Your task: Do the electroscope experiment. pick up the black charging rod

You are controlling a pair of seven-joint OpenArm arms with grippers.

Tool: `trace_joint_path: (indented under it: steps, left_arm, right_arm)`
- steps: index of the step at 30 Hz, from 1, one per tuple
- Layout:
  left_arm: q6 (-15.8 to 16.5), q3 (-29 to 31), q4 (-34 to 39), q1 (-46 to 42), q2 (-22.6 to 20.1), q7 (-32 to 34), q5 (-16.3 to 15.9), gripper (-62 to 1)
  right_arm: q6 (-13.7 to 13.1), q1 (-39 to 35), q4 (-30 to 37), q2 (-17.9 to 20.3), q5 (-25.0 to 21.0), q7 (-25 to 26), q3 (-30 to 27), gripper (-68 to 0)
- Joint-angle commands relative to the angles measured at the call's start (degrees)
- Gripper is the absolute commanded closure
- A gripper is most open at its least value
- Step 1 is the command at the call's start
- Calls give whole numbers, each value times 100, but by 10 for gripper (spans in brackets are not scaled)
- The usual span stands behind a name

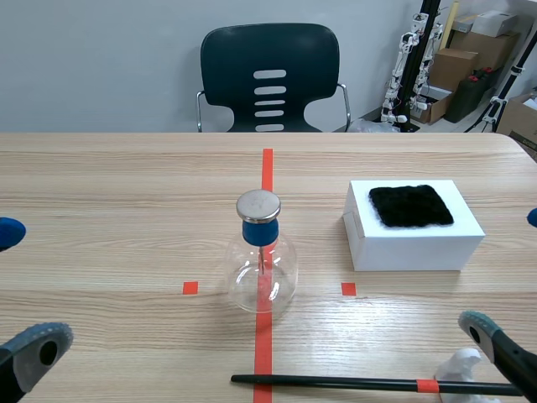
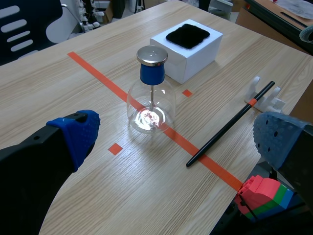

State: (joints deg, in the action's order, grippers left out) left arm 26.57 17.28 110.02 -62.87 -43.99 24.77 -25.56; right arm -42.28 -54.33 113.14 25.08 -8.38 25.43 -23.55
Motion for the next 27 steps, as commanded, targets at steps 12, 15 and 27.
trace_joint_path:
  steps: [12, 15, 27]
  left_arm:
    - [-33, -11, 94, 7, 15, 142, -59, -623]
    - [-33, -11, 50, 7, 15, 210, -59, -623]
    - [-33, -11, -396, 20, 15, 723, -57, -623]
  right_arm:
    - [-44, 20, 48, 0, -81, 61, -13, -679]
    - [-44, 20, 48, 0, -81, 59, -13, -679]
    - [-44, 20, 48, 0, -81, 57, -13, -679]
